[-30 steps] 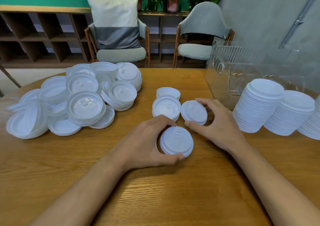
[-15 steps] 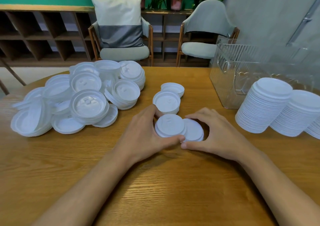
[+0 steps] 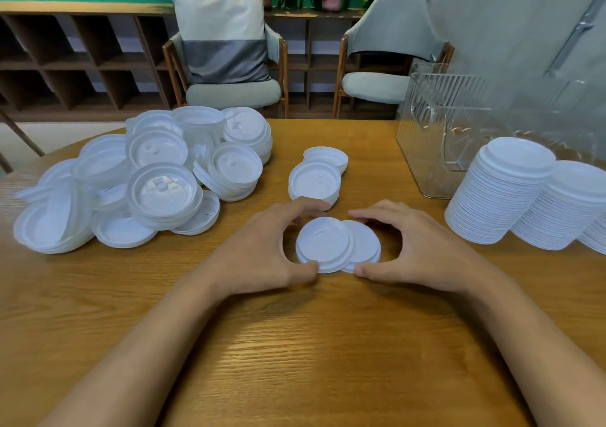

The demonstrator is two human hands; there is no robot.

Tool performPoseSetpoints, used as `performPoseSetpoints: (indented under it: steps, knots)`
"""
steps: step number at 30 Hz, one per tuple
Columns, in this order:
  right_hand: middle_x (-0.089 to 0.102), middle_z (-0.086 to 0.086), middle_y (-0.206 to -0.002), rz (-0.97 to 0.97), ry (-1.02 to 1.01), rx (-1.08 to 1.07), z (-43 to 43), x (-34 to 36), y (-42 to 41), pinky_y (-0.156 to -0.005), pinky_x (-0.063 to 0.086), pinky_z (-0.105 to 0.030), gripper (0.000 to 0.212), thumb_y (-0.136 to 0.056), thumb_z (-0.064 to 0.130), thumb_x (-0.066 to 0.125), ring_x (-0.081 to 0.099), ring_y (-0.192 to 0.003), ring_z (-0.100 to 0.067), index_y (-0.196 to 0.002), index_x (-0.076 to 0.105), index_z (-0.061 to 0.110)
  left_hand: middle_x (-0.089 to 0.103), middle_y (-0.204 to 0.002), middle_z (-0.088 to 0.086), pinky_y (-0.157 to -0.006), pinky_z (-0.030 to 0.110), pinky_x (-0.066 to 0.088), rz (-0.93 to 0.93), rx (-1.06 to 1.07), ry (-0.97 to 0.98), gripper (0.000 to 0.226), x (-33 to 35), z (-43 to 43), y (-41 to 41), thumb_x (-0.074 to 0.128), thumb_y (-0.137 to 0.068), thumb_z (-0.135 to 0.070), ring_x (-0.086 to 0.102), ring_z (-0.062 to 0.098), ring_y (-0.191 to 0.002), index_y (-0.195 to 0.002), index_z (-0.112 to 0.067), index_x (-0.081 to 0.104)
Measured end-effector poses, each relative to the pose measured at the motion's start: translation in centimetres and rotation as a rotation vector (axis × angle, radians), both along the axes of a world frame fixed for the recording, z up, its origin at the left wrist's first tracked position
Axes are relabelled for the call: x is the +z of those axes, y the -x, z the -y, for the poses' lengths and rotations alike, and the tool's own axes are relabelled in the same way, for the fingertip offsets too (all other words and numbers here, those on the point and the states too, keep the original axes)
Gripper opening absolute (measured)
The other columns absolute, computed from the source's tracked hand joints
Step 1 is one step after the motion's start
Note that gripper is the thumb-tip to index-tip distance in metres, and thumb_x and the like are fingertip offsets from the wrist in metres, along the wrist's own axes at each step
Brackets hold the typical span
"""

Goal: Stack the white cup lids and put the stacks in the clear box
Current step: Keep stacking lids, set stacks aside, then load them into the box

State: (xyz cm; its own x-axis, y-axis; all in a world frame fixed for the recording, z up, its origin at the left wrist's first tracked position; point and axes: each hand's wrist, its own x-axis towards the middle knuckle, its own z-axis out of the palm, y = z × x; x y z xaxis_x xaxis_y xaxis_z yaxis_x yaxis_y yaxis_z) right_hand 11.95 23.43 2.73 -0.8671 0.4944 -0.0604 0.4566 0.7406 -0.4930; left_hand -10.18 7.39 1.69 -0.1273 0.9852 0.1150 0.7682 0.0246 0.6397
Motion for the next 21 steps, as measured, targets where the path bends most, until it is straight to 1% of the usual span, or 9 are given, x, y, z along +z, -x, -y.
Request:
performPoseSetpoints:
  steps: [3,5,7,10,12,14,17,21]
  knots:
    - [0.048,0.034,-0.134,-0.04,-0.001,-0.01,0.1,0.0,0.0,-0.108,0.042,-0.033,0.095,-0.066,0.08,0.077,0.043,-0.128,0.004,-0.15,0.047,0.045,0.058,-0.128,-0.028,-0.092,0.013,0.04,0.01,0.033,-0.039,0.075,0.2,0.0,0.7,0.088,-0.076,-0.034,0.053,-0.005,-0.121,-0.141,-0.046,0.054]
    - [0.051,0.033,-0.132,-0.07,-0.016,-0.022,0.2,-0.2,0.0,-0.107,0.04,-0.031,0.093,-0.068,0.077,0.081,0.044,-0.127,0.003,-0.149,0.049,0.045,0.059,-0.122,-0.025,-0.087,0.009,0.041,0.029,0.103,-0.077,0.065,0.4,0.1,1.1,0.089,-0.075,-0.044,0.055,-0.006,-0.116,-0.134,-0.042,0.06]
    - [0.054,0.033,-0.127,-0.1,-0.027,-0.026,0.6,-0.5,0.2,-0.106,0.038,-0.029,0.093,-0.067,0.076,0.081,0.044,-0.126,0.004,-0.148,0.048,0.046,0.062,-0.114,-0.023,-0.082,0.011,0.043,0.043,0.148,-0.115,0.056,0.2,0.1,1.1,0.088,-0.072,-0.054,0.058,-0.002,-0.111,-0.122,-0.041,0.066]
    - [0.054,0.034,-0.124,-0.132,-0.03,-0.015,1.2,-0.7,0.7,-0.107,0.036,-0.025,0.097,-0.066,0.075,0.082,0.042,-0.127,0.007,-0.15,0.044,0.047,0.064,-0.106,-0.018,-0.08,0.018,0.048,0.017,0.138,-0.173,0.05,-0.6,-0.3,0.2,0.09,-0.069,-0.06,0.063,0.005,-0.101,-0.11,-0.04,0.07]
    - [0.053,0.034,-0.125,-0.141,-0.021,-0.016,1.4,-0.9,0.9,-0.107,0.035,-0.024,0.1,-0.064,0.075,0.082,0.043,-0.127,0.008,-0.151,0.042,0.05,0.064,-0.107,-0.018,-0.079,0.02,0.051,0.018,0.137,-0.202,0.052,-0.9,-0.5,-0.4,0.09,-0.068,-0.061,0.064,0.005,-0.099,-0.111,-0.039,0.071]
    - [0.051,0.032,-0.127,-0.145,-0.007,-0.02,1.5,-1.1,1.0,-0.108,0.037,-0.026,0.103,-0.062,0.078,0.082,0.044,-0.128,0.006,-0.152,0.04,0.052,0.064,-0.11,-0.019,-0.078,0.015,0.049,0.035,0.135,-0.216,0.057,-1.0,-0.6,-0.8,0.092,-0.067,-0.061,0.064,0.004,-0.097,-0.115,-0.036,0.073]
    - [0.052,0.029,-0.13,-0.151,0.003,-0.018,1.5,-1.3,1.1,-0.111,0.038,-0.03,0.108,-0.059,0.081,0.082,0.044,-0.131,0.004,-0.153,0.04,0.05,0.065,-0.111,-0.02,-0.076,0.011,0.045,0.028,0.125,-0.214,0.062,-1.1,-0.7,-1.3,0.093,-0.064,-0.062,0.063,0.003,-0.094,-0.116,-0.033,0.074]
    - [0.052,0.029,-0.13,-0.144,-0.025,-0.01,1.5,-1.3,1.2,-0.106,0.033,-0.02,0.108,-0.058,0.079,0.083,0.041,-0.13,0.007,-0.153,0.044,0.045,0.063,-0.106,-0.021,-0.075,0.009,0.044,0.019,0.159,-0.223,0.065,-1.4,-0.8,-1.5,0.092,-0.06,-0.066,0.062,0.001,-0.093,-0.113,-0.032,0.075]
